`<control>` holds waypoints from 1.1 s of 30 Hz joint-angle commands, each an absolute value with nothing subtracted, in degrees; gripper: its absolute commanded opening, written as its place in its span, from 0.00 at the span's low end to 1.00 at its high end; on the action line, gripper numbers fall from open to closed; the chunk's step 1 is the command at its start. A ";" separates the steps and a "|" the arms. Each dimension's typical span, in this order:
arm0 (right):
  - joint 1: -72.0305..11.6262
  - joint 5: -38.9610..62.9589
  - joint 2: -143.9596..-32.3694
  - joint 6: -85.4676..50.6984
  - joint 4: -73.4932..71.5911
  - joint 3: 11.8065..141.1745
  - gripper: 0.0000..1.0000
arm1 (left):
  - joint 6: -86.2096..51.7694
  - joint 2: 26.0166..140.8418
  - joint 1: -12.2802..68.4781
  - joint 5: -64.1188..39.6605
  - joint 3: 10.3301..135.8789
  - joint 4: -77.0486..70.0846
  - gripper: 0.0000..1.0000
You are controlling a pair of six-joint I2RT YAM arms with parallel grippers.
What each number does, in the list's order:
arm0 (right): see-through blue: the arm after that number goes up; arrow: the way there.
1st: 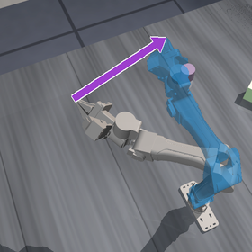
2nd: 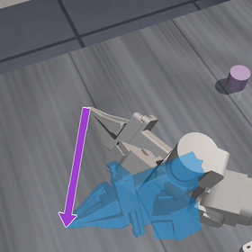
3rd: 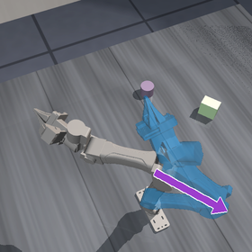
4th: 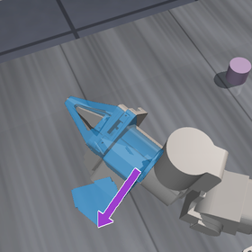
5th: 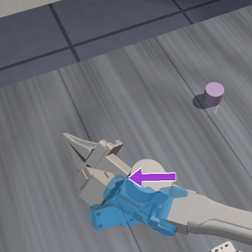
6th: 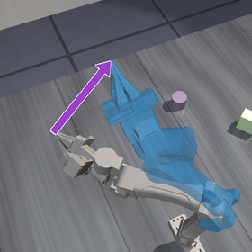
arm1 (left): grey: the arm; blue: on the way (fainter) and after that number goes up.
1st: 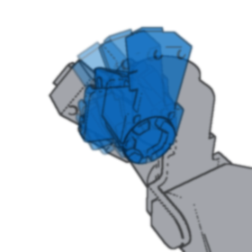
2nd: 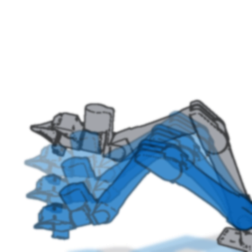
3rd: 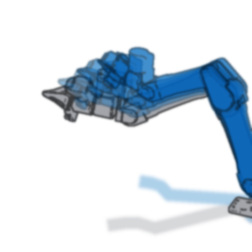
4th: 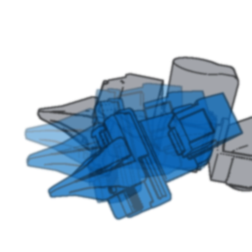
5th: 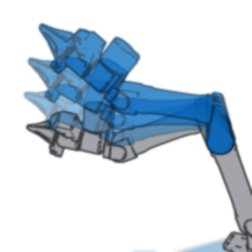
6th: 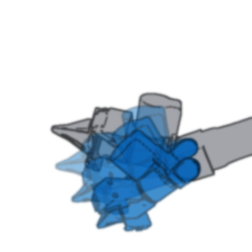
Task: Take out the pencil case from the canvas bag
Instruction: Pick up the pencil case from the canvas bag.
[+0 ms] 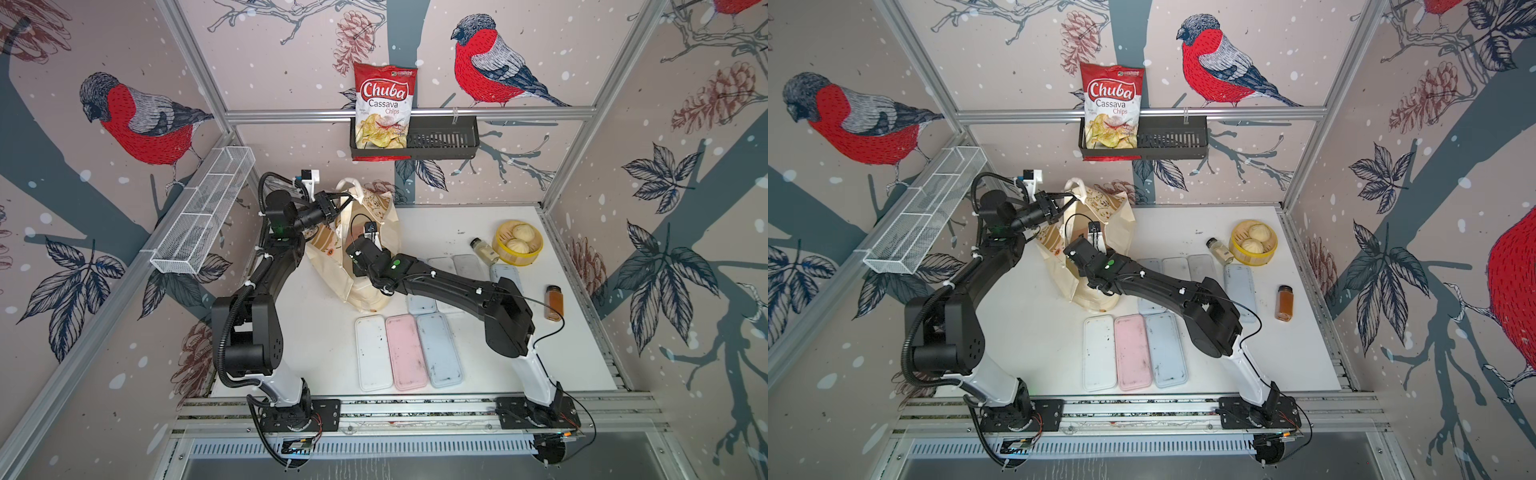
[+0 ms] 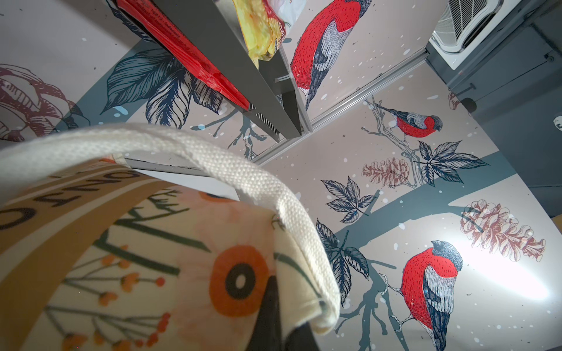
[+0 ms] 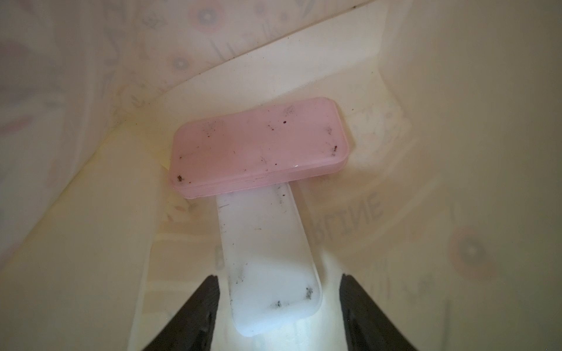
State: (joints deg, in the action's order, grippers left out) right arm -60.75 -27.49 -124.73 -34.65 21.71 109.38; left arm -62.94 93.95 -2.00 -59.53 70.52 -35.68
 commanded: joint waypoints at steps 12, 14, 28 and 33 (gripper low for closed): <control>-62.25 -38.13 -132.48 -30.11 22.06 121.22 0.67 | -66.29 94.48 -1.83 -59.52 69.79 -46.15 0.00; -62.63 -39.85 -134.38 -28.40 22.98 124.15 0.67 | -66.53 94.45 -1.59 -59.55 69.79 -46.30 0.00; -57.49 -30.42 -136.57 -37.80 23.35 124.28 0.67 | -66.79 93.34 -0.45 -59.59 69.89 -47.46 0.00; -54.21 -22.44 -137.75 -47.89 22.21 124.45 0.68 | -66.97 93.33 0.24 -59.60 69.86 -47.70 0.00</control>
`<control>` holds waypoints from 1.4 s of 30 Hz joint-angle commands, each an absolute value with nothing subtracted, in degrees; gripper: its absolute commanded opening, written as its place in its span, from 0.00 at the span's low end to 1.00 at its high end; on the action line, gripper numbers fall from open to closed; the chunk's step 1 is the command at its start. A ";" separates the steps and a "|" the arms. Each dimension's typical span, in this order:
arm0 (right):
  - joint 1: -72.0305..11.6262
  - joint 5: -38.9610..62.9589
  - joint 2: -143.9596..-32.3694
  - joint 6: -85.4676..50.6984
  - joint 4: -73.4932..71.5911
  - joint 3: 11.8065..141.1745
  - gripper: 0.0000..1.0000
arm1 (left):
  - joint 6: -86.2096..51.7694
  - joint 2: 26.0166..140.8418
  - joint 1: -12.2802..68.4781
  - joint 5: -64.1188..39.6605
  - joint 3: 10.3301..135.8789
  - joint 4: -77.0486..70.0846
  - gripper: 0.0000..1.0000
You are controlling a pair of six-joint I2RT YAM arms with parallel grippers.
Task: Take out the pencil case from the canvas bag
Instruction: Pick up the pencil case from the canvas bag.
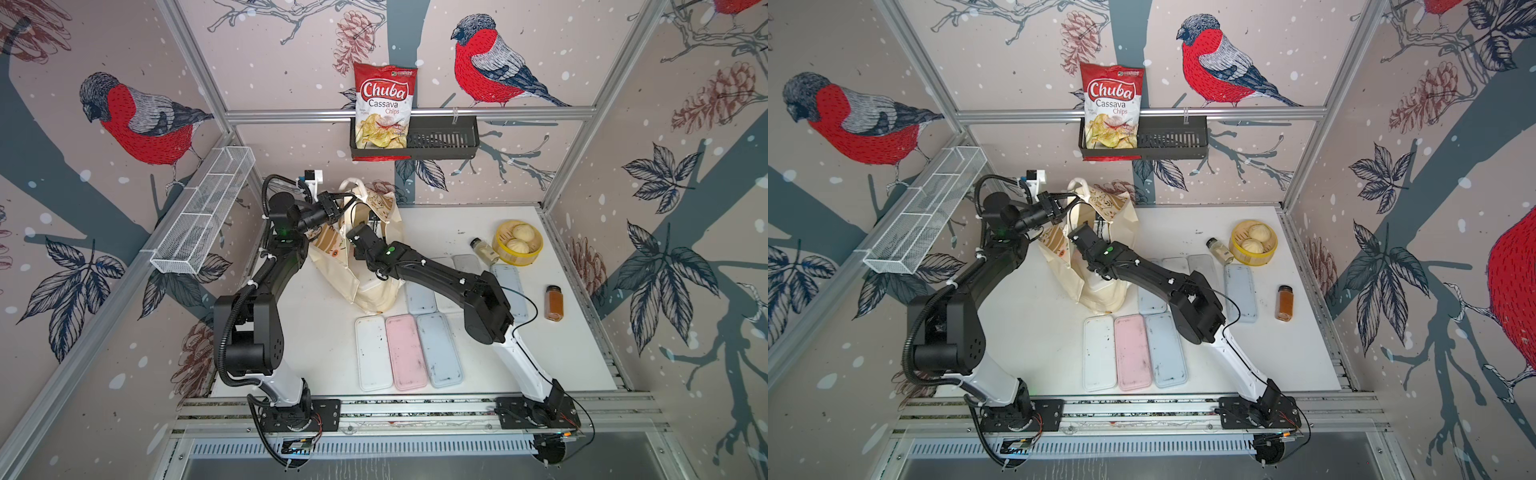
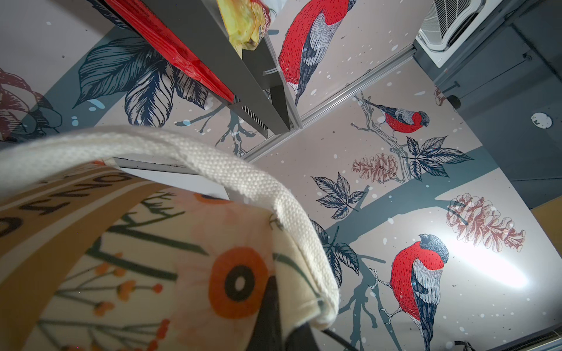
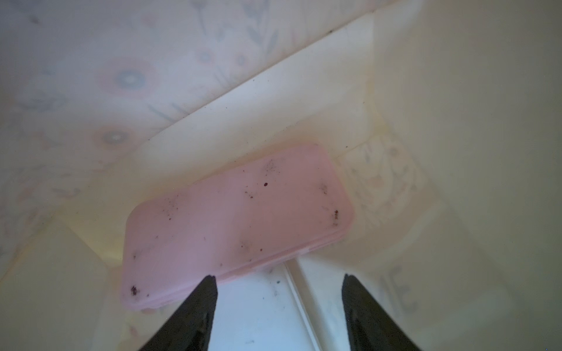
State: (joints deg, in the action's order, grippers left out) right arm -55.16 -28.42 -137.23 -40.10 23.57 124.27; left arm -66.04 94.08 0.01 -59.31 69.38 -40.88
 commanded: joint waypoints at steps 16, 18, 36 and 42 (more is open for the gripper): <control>-51.50 -19.43 -141.03 -74.80 23.11 125.42 0.70 | -68.65 93.42 1.12 -59.44 69.26 -49.66 0.00; -51.49 -19.13 -140.97 -75.77 22.81 125.18 0.70 | -68.69 93.42 1.17 -59.41 69.26 -49.66 0.00; -47.60 -11.17 -141.32 -80.73 8.69 118.70 0.70 | -68.89 93.69 1.66 -59.64 69.27 -49.83 0.00; -46.81 -9.58 -142.13 -79.63 2.58 118.40 0.70 | -69.75 93.73 1.76 -59.85 69.19 -50.80 0.00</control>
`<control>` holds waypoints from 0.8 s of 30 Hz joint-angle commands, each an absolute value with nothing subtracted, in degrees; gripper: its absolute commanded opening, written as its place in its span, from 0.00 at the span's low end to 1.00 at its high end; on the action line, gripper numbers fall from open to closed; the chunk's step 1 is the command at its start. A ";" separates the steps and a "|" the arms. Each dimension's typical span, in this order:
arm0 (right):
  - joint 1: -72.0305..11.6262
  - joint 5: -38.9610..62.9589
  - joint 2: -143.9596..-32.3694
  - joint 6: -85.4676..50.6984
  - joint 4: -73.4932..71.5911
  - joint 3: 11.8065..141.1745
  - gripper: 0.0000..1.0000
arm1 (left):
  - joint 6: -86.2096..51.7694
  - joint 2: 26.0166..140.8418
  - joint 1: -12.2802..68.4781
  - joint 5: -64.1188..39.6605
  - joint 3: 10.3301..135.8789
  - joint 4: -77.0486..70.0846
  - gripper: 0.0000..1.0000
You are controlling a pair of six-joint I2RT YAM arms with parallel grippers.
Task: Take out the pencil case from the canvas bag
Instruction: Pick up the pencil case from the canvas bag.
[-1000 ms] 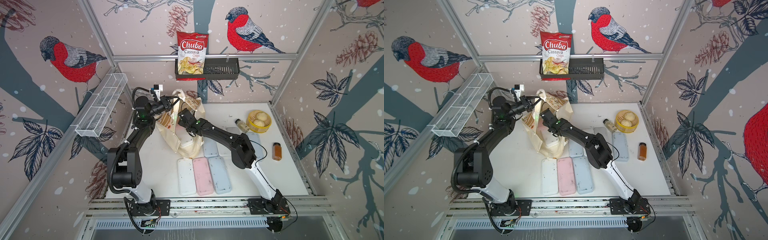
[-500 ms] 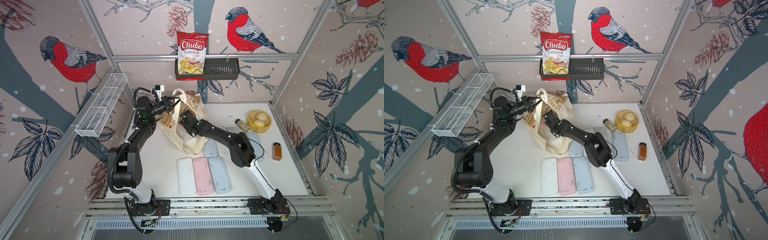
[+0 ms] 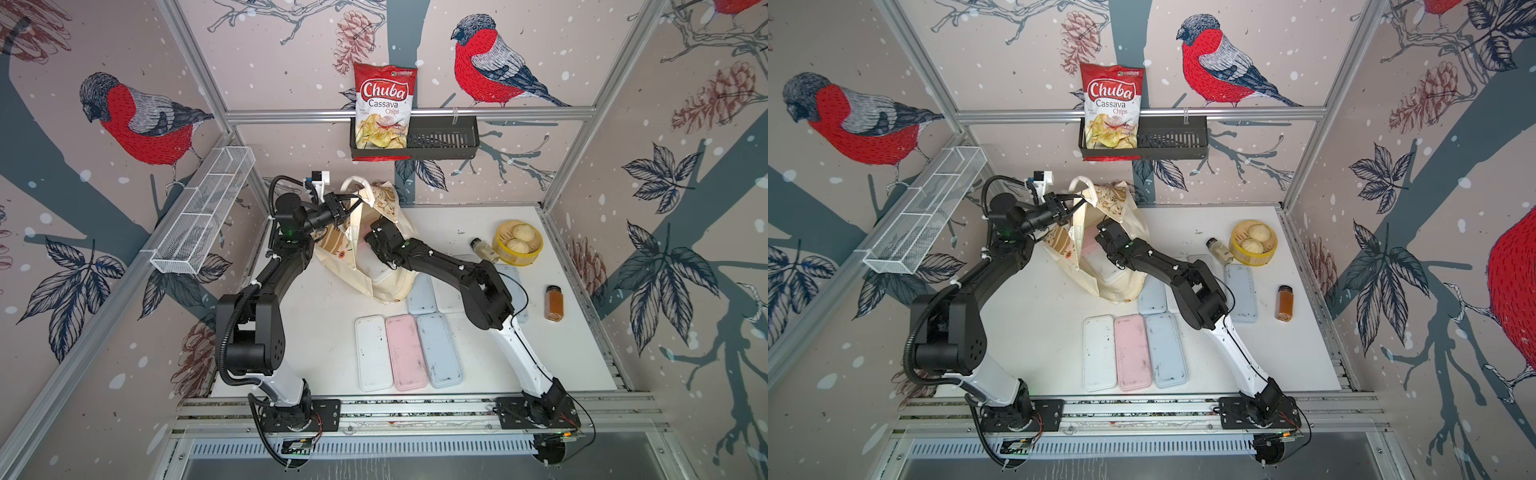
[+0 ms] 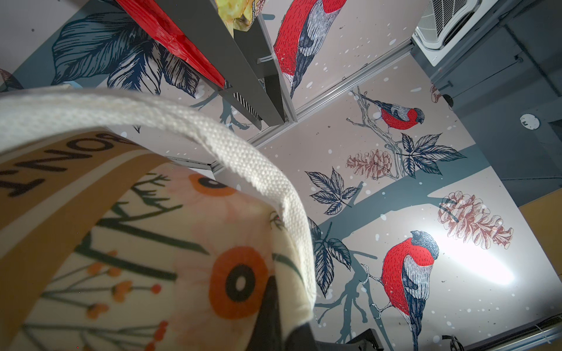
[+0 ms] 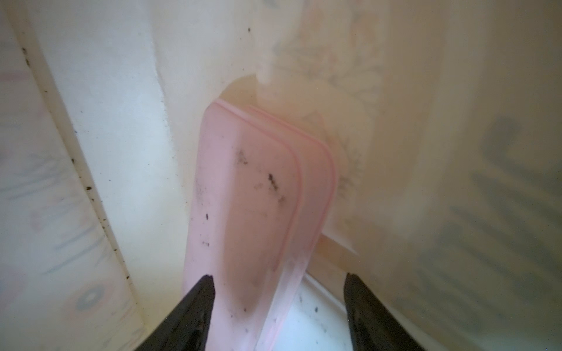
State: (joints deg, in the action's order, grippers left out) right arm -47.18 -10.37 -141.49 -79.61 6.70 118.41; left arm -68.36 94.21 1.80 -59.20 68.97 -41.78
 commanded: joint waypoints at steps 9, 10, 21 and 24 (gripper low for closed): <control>-45.46 -6.42 -145.45 -79.46 0.37 121.08 0.70 | -70.75 94.67 2.35 -60.43 69.17 -51.84 0.00; -45.29 -5.92 -145.52 -78.84 -0.75 120.74 0.70 | -70.71 94.78 2.57 -60.47 69.17 -51.84 0.00; -44.39 2.83 -144.58 -70.51 -16.36 115.14 0.69 | -69.70 95.61 4.21 -60.74 69.35 -50.62 0.00; -44.42 3.44 -144.08 -70.84 -19.34 113.63 0.68 | -69.31 95.48 4.39 -60.89 69.51 -50.22 0.00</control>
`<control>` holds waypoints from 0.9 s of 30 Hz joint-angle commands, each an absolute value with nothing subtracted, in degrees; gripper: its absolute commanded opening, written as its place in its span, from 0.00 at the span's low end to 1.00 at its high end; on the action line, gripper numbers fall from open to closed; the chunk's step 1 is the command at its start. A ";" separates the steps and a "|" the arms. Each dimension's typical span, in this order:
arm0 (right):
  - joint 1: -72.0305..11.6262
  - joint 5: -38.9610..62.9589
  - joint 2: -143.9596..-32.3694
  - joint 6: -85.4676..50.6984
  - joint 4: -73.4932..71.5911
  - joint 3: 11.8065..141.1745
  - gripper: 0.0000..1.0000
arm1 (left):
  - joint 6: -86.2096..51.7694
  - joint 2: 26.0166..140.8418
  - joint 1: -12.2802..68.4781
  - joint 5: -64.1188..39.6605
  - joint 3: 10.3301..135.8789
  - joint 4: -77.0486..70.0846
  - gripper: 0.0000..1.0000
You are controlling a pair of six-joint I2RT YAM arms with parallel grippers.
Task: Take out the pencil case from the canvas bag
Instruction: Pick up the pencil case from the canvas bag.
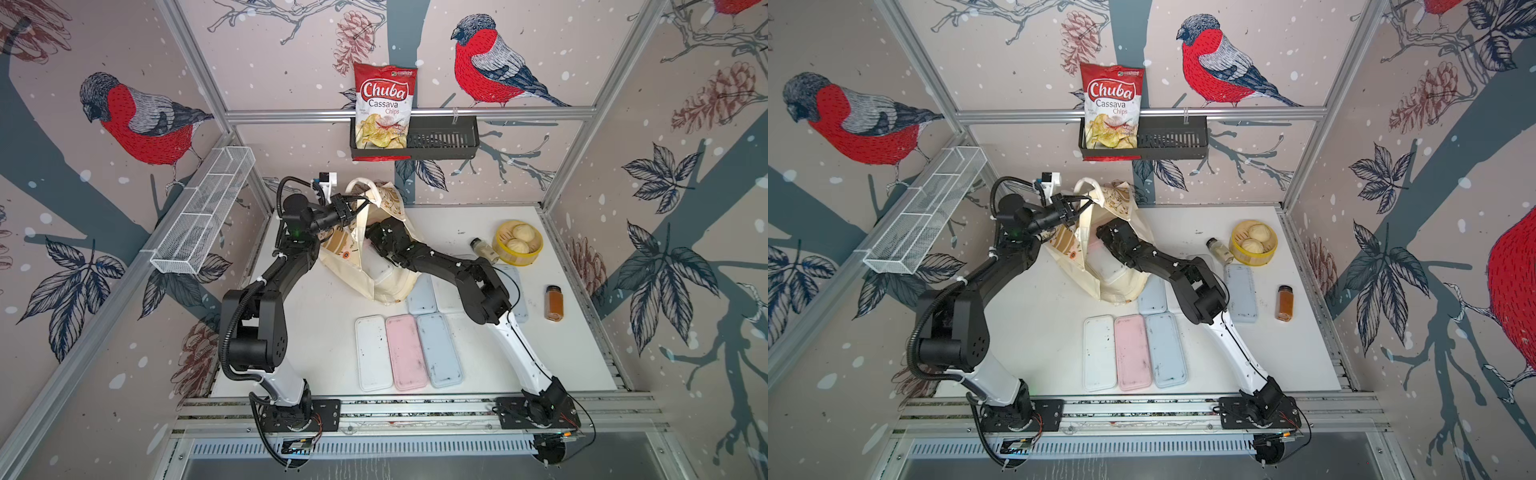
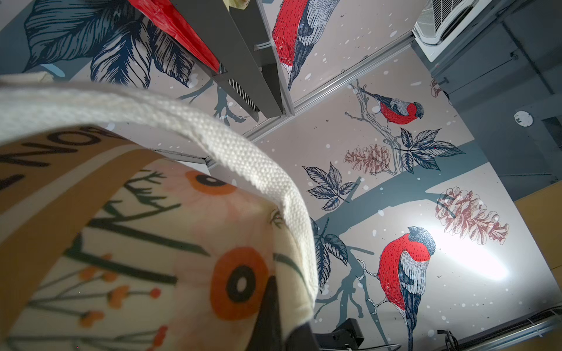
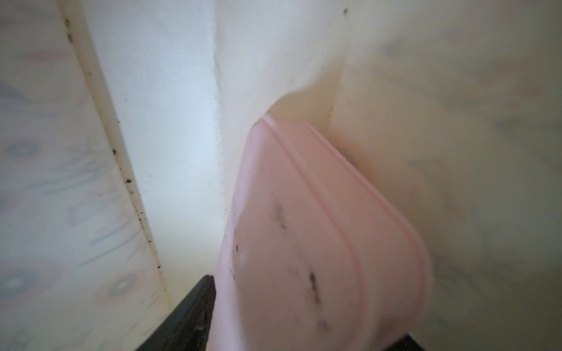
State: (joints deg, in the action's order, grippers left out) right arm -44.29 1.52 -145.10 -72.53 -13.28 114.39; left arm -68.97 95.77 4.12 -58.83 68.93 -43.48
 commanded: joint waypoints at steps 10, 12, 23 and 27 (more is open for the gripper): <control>-44.94 -2.05 -137.92 -78.33 -27.39 102.33 0.58 | -67.93 95.27 4.39 -60.38 69.61 -48.36 0.00; -44.67 -2.56 -137.94 -80.90 -27.96 102.31 0.58 | -67.96 95.12 4.39 -60.26 69.53 -48.52 0.00; -44.65 -1.65 -142.90 -88.47 -24.09 108.37 0.58 | -67.91 95.44 4.39 -60.12 69.48 -48.33 0.00; -44.65 -0.85 -145.00 -89.72 -22.14 110.94 0.58 | -68.03 95.44 4.45 -60.12 69.43 -48.49 0.00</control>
State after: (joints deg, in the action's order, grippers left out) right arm -44.69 -1.63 -144.05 -87.35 -22.46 109.49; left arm -68.01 95.77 4.49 -59.70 68.99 -43.77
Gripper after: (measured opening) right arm 0.578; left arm 0.058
